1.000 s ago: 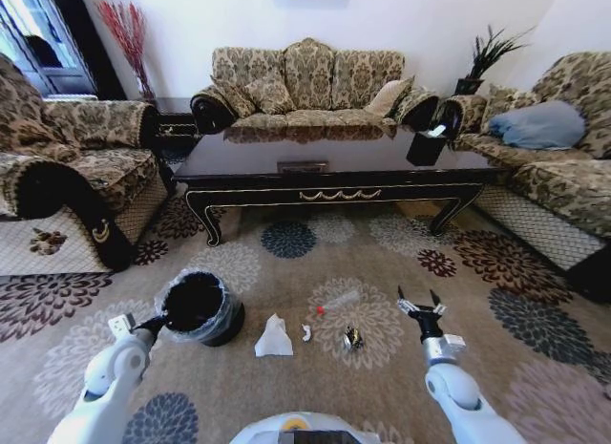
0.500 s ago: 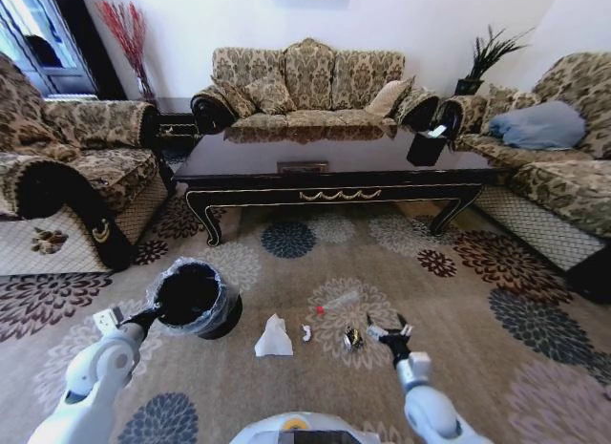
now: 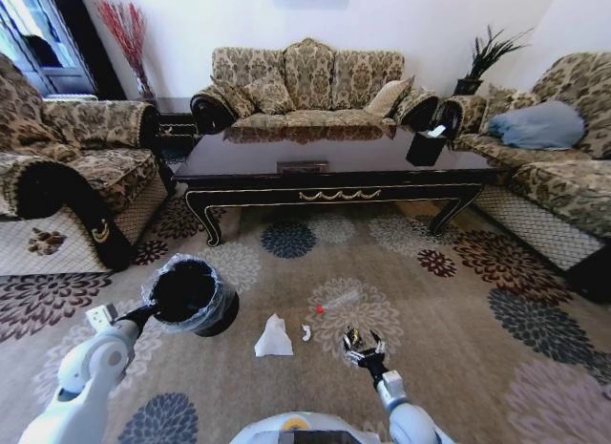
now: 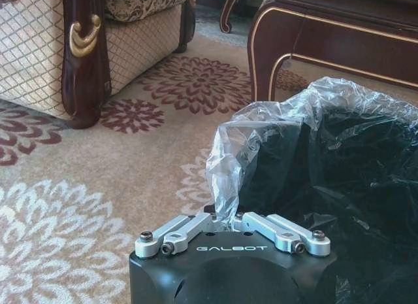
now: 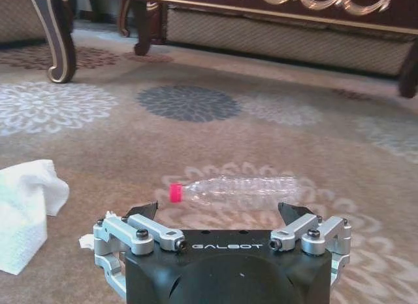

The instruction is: Move to the front of the table and pick up the trash from the floor, then place it into the trash bin.

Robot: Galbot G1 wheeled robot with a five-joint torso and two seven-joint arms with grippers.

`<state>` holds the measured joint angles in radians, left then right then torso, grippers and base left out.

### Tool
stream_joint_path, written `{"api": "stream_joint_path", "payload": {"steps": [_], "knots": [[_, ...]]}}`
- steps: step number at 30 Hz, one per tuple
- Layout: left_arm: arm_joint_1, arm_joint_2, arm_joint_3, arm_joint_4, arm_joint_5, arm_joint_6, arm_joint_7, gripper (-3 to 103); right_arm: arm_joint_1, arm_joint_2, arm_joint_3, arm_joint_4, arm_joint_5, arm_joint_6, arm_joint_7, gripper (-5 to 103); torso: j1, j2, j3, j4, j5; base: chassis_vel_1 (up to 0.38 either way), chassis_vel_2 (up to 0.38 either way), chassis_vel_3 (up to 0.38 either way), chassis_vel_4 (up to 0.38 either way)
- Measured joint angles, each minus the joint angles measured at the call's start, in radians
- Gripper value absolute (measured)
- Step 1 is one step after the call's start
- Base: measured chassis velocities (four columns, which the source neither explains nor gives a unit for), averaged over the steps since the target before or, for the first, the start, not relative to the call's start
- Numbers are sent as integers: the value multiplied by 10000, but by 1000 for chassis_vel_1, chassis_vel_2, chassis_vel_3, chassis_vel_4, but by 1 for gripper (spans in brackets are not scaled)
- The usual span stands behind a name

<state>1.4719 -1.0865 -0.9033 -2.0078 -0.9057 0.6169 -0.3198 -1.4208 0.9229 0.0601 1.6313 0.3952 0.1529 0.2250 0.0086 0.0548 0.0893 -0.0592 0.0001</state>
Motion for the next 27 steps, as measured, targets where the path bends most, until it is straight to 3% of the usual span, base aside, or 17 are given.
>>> {"api": "stream_joint_path", "payload": {"steps": [4,5,8,9,13,18,27], "knots": [[26,17,67,-66,6,20,-24,3,537,-391,195,-721,285,615,-1614,100,0,0,0,-7,-1,0,0,0,0],[26,17,67,-66,6,20,-24,3,537,-391,195,-721,285,615,-1614,100,0,0,0,-7,-1,0,0,0,0],[109,38,30,-125,11,23,-35,3,968,-675,177,-1390,156,1310,-3142,100,0,0,1,-3,-1,0,0,0,0],[109,38,30,-125,11,23,-35,3,968,-675,177,-1390,156,1310,-3142,100,0,0,1,-3,-1,0,0,0,0],[190,51,-27,-183,16,25,-68,3,1686,-724,138,-2384,-1442,2376,-4816,100,0,0,1,-1,0,0,0,0,0],[281,28,-51,-259,39,30,-96,3,2069,-549,107,-2928,-1999,2734,-5292,100,0,0,1,-3,0,0,0,0,0],[540,-77,-183,-529,79,40,-123,3,2327,-133,46,-3836,-2662,2994,-5098,100,0,0,1,-2,-1,0,0,0,0]]}}
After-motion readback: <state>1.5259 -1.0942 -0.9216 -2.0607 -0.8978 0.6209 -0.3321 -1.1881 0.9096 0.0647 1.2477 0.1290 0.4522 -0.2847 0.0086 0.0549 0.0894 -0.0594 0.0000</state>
